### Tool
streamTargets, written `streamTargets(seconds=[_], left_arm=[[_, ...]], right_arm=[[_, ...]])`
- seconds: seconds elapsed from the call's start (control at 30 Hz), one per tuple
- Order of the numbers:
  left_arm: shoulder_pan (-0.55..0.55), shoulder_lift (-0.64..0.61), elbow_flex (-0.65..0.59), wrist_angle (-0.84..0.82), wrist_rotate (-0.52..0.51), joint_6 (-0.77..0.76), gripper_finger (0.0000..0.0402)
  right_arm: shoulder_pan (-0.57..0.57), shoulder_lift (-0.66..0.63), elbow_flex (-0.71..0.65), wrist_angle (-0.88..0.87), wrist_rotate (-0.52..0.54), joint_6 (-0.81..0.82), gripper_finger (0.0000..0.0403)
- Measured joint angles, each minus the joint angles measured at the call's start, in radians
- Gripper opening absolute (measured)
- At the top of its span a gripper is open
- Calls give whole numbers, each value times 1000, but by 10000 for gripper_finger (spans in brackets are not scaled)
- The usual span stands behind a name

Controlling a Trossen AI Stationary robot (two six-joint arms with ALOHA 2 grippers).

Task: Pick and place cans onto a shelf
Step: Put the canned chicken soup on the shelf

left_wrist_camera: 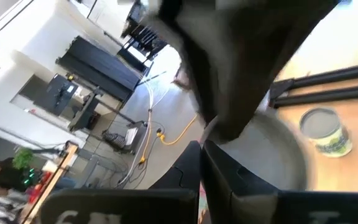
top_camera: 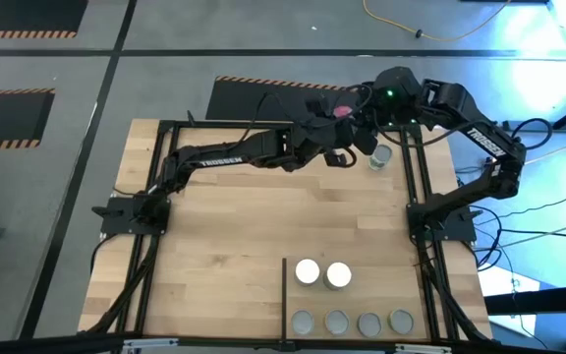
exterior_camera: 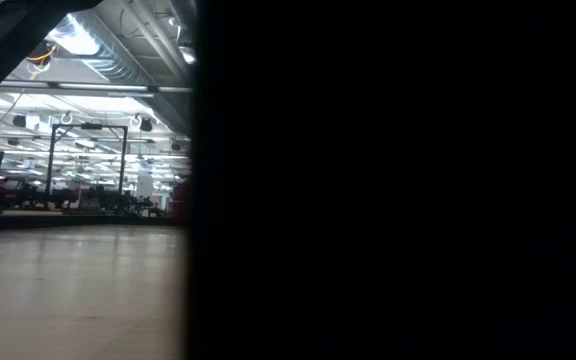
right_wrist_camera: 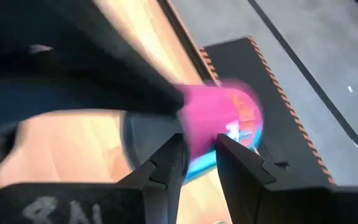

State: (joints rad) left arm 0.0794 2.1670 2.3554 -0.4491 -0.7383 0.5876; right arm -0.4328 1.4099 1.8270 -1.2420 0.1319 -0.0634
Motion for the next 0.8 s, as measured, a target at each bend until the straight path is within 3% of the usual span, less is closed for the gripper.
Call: streamTargets(seconds=[0.53,0.8], left_arm=[[-12,0,0,0,2,24,0],[-12,0,0,4,5,24,0]], right_arm=[[0,4,-2,-6,6,8,94],[0,4,-2,-6,3,-8,22]])
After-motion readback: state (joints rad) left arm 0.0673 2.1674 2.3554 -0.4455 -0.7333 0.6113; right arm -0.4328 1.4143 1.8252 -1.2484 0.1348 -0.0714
